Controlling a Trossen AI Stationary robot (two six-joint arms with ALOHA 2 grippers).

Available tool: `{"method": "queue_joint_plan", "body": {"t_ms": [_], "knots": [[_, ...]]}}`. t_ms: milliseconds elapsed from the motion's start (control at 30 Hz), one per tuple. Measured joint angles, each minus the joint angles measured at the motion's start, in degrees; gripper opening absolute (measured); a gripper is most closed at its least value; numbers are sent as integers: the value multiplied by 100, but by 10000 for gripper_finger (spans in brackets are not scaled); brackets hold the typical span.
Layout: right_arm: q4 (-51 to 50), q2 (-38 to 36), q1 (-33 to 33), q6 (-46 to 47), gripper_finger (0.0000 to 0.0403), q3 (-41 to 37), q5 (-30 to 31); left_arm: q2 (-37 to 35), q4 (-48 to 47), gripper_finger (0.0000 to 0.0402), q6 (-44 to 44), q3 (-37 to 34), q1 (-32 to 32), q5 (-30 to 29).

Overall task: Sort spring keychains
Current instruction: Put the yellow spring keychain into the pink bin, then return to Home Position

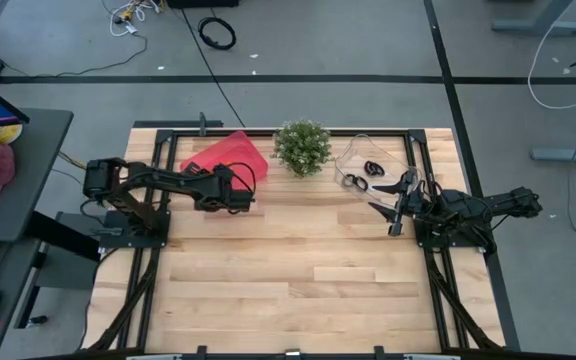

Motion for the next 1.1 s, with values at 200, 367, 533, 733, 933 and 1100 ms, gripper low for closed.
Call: {"method": "queue_joint_plan", "body": {"t_ms": [200, 367, 533, 733, 933, 1100], "knots": [[2, 0, 1, 1, 222, 0, 0, -296, 167, 171, 146, -70, 7, 91], [2, -1, 1, 1, 222, 0, 0, -365, 179, 171, 179, -67, -87, -43], [2, 0, 1, 0, 222, 0, 0, -378, 238, 171, 465, -67, -120, -455], [0, 0, 1, 0, 222, 0, 0, -378, 732, 172, 879, -67, -120, -1075], [0, 0, 0, -1, 222, 0, 0, -378, 1397, 172, 1169, -67, -139, -691], [0, 0, 0, 0, 222, 0, -2, -378, 2174, 172, 1963, -64, -253, -239]]}}
